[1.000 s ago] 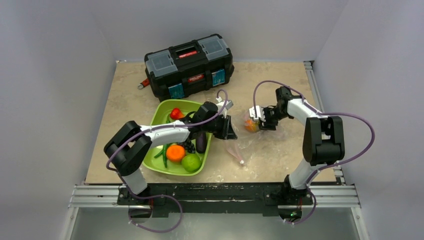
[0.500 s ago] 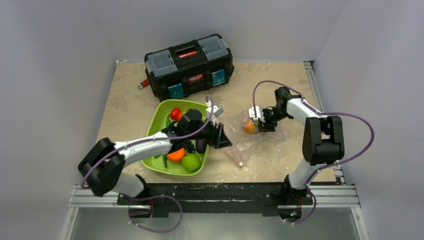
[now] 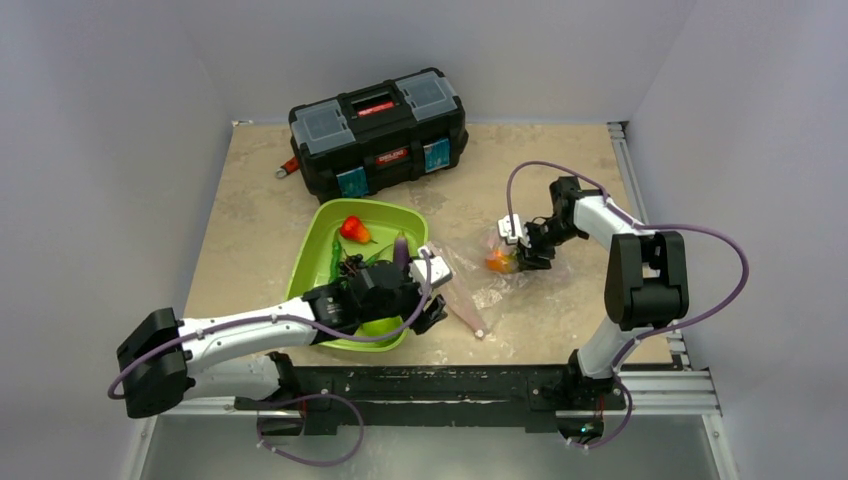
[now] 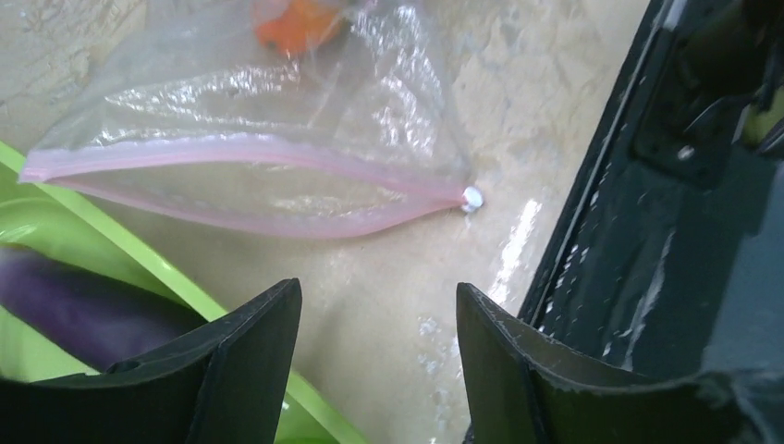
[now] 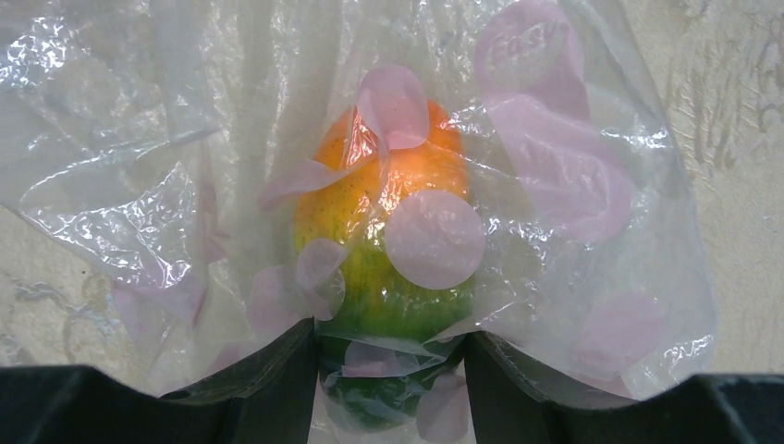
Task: Open the zip-top bag and remove the fake food
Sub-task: Pick up the fake fruit from the zipper food storage bag.
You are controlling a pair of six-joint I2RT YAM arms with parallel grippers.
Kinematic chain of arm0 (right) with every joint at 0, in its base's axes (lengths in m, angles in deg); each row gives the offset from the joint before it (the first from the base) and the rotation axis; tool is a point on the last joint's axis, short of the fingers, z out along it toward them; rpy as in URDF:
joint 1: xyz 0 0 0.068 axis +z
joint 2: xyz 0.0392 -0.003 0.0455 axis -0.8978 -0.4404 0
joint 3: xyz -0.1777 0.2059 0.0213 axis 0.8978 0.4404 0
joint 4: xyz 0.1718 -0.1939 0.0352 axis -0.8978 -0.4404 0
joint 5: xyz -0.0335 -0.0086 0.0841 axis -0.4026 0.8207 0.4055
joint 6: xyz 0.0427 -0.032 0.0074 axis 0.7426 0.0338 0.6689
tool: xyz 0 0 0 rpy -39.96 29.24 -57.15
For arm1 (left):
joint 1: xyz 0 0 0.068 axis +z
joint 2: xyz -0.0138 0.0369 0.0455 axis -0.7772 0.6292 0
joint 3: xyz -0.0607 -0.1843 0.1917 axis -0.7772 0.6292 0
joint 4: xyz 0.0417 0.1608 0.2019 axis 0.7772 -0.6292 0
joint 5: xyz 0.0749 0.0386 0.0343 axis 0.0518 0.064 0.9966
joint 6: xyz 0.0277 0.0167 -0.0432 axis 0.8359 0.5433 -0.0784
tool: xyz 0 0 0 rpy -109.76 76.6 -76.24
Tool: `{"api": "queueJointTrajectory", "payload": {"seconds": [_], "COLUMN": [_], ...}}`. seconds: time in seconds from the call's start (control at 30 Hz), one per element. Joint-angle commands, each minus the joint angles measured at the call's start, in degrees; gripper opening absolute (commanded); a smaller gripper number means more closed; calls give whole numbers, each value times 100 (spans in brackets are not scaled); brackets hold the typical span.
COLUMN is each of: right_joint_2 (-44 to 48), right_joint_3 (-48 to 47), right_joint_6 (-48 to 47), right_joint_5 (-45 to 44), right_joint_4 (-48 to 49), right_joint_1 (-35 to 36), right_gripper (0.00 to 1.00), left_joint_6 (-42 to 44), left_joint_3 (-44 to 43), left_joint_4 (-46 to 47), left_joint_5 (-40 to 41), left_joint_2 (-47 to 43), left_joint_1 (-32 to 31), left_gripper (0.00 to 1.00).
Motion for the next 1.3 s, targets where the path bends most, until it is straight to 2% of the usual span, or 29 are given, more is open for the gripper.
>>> {"api": "queueJointTrajectory", "payload": {"seconds": [0.0, 0.37, 0.5, 0.6, 0.67, 0.73, 0.8, 1.0, 1.27], "right_joint_2": [-59, -107, -147, -149, -165, -174, -174, -183, -261], "right_joint_3": [-40, -74, -116, -126, -154, -189, -220, -279, -403], "right_joint_6": [-203, -271, -203, -186, -182, -177, -162, -159, -301], "right_joint_5": [149, 356, 393, 451, 486, 542, 588, 700, 847], "right_joint_4": [-665, -848, -848, -879, -910, -942, -973, -1016, -1331], "right_joint_1": [-25, -20, -25, -25, -19, -19, -25, -22, -17], "right_gripper": [16, 15, 15, 15, 15, 15, 15, 14, 13], "left_joint_6": [1189, 1452, 1173, 1028, 888, 787, 756, 1164, 1701], "left_joint_3": [345, 536, 759, 933, 1029, 1042, 1044, 1288, 731], "left_joint_4": [488, 1420, 1916, 2290, 2529, 2585, 2555, 3020, 3227], "left_joint_5": [1165, 1100, 1550, 1698, 1767, 1667, 1495, 1215, 1068], "left_joint_2": [133, 684, 711, 687, 753, 887, 958, 980, 1953], "left_joint_1": [-300, -307, -300, -299, -281, -222, -179, -176, -176], "left_gripper": [61, 57, 61, 70, 84, 88, 86, 71, 67]}}
